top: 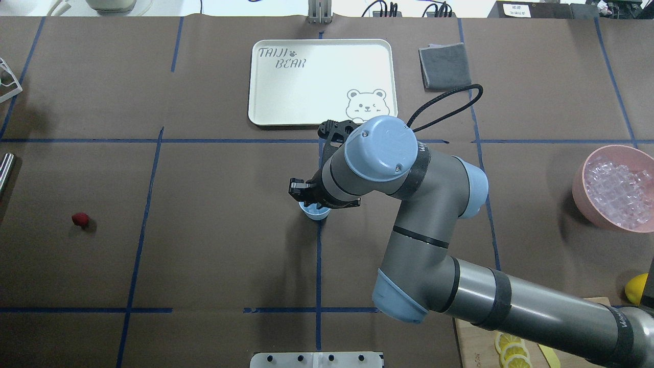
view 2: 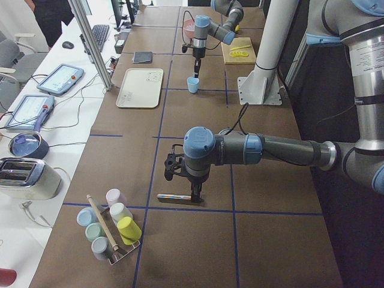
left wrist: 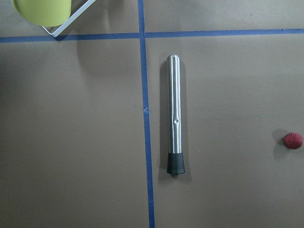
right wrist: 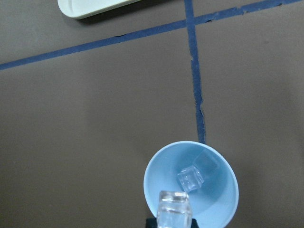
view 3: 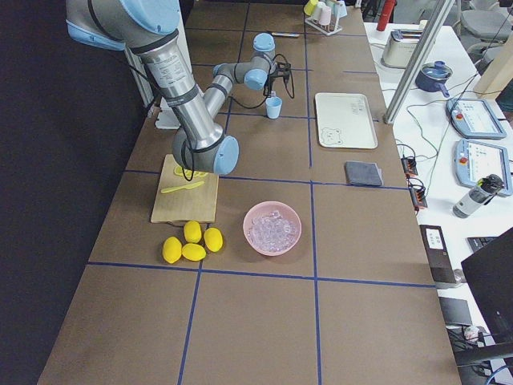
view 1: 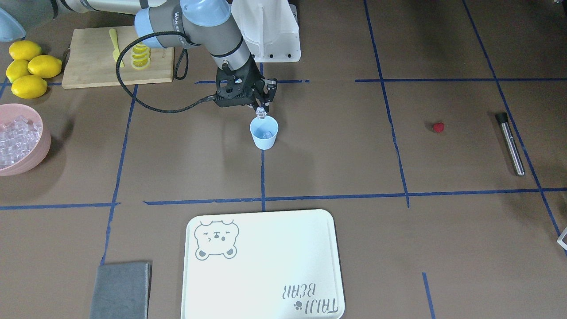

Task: Mash ice and strawberries in cup
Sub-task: 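Open the right gripper to drop the ice cube into the cup, then return the right gripper to the bowl while the left gripper reaches toward the strawberry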

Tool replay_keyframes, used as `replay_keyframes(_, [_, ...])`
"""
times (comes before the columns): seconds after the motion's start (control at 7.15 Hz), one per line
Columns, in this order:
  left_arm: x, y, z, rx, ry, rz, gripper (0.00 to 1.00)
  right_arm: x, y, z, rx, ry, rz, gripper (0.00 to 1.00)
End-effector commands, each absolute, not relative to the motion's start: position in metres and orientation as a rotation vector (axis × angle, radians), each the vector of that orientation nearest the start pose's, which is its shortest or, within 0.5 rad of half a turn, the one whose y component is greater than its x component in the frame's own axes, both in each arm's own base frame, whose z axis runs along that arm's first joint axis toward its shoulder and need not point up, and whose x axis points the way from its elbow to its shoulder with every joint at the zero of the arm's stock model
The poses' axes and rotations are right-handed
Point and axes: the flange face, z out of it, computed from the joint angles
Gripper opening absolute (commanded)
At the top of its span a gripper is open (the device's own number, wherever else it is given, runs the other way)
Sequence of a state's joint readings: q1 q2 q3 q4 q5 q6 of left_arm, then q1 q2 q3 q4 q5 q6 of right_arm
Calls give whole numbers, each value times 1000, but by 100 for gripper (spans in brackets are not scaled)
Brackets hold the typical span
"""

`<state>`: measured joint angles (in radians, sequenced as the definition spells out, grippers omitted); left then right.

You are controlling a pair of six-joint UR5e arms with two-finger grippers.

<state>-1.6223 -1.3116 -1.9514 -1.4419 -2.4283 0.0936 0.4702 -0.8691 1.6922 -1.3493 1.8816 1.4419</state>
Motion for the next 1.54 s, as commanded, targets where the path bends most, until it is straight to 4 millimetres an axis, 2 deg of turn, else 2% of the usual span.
replay_keyframes(0.0, [-78, -375, 592, 55, 856, 36, 100, -556, -398, 164, 39, -1064, 150, 47])
replay_keyframes(0.14, [-78, -375, 591, 57, 857, 36, 100, -556, -398, 165, 38, -1063, 152, 70])
replay_keyframes(0.28, [-78, -375, 590, 58, 856, 37, 100, -556, -398, 165, 37, -1063, 153, 74])
replay_keyframes(0.42, [-78, -375, 591, 55, 856, 36, 100, -555, -398, 164, 36, -1068, 154, 74])
replay_keyframes(0.56, [-77, -376, 591, 54, 856, 36, 100, -544, -398, 158, 41, -1084, 154, 82])
replay_keyframes(0.7, [-77, -376, 591, 55, 856, 36, 100, -523, -398, 170, 40, -1084, 162, 100])
replay_keyframes(0.84, [-77, -376, 591, 56, 857, 38, 100, -484, -411, 194, 2, -1077, 168, 100])
replay_keyframes(1.12, [-73, -380, 587, 91, 853, 67, 100, -372, -459, 244, -17, -1082, 129, 100])
replay_keyframes(1.26, [-69, -383, 583, 103, 854, 86, 100, -324, -470, 284, 11, -1053, 96, 100])
replay_keyframes(1.4, [-55, -387, 580, 103, 856, 125, 100, -278, -473, 331, 46, -1008, 48, 100])
